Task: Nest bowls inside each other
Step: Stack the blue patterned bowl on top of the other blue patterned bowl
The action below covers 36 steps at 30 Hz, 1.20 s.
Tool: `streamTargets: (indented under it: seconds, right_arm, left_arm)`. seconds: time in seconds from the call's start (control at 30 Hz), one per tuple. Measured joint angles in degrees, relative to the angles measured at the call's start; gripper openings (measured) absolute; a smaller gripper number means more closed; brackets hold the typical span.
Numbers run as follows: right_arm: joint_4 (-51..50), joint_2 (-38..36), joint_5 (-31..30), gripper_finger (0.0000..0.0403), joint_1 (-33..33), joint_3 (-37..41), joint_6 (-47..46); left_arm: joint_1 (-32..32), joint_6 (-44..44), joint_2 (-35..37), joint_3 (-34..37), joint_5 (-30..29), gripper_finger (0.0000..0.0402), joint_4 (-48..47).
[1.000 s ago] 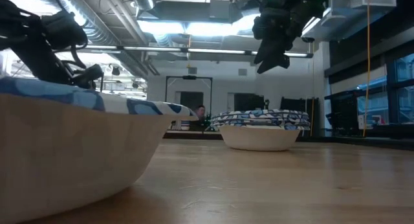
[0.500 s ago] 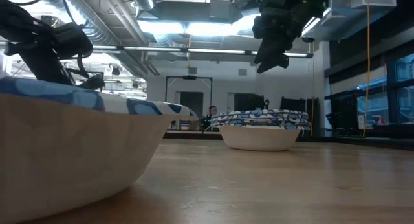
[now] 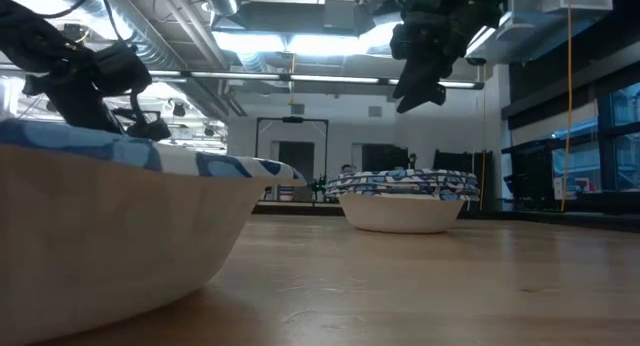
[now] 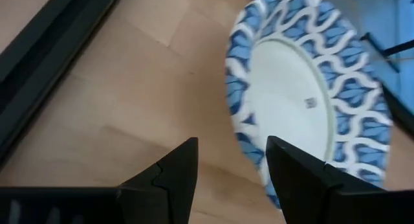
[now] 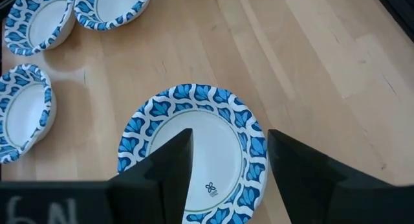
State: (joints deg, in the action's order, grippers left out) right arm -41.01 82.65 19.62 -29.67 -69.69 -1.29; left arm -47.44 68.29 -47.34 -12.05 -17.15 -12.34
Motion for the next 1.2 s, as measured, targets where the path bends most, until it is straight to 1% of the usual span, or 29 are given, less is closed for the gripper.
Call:
streamTargets:
  seconds: [0.13,0.27,0.37,0.7,0.8,0.9,0.97,1.2]
  right_arm:
    - [0.00,0.00,0.00,0.0198,0.00,0.00,0.32]
    - [-0.02,0.00,0.01,0.0198,0.00,0.00,0.54]
    - [-0.10,0.00,0.01,0.0198,0.00,0.00,1.33]
    - [-0.57,0.00,0.00,0.0198,-0.07,0.00,2.00]
    - [-0.59,0.00,0.00,0.0198,-0.07,0.00,2.00]
    - [-0.58,0.00,-0.02,0.0198,-0.10,0.00,1.97]
    - [-0.57,0.00,-0.01,0.0198,-0.11,0.00,1.91]
    - [2.02,0.00,0.00,0.0198,-0.11,0.00,1.62]
  left_arm:
    - [-0.70,0.22,-3.28,0.02,-0.53,0.0176,2.07]
    - [-1.38,0.15,-6.78,0.02,-0.64,0.0176,8.72]
    - [-1.81,0.11,-9.65,0.02,0.01,0.0176,12.75]
    - [-1.95,0.00,-18.88,0.02,0.58,0.0176,21.19]
    - [-1.95,-1.24,-21.00,0.02,1.84,0.0169,23.62]
    - [-1.95,-2.02,-22.02,0.02,2.88,0.0148,25.80]
    - [-1.95,-3.36,-22.13,0.02,3.52,0.0127,27.09]
    - [-2.73,-8.53,-22.09,0.00,6.49,0.0018,28.69]
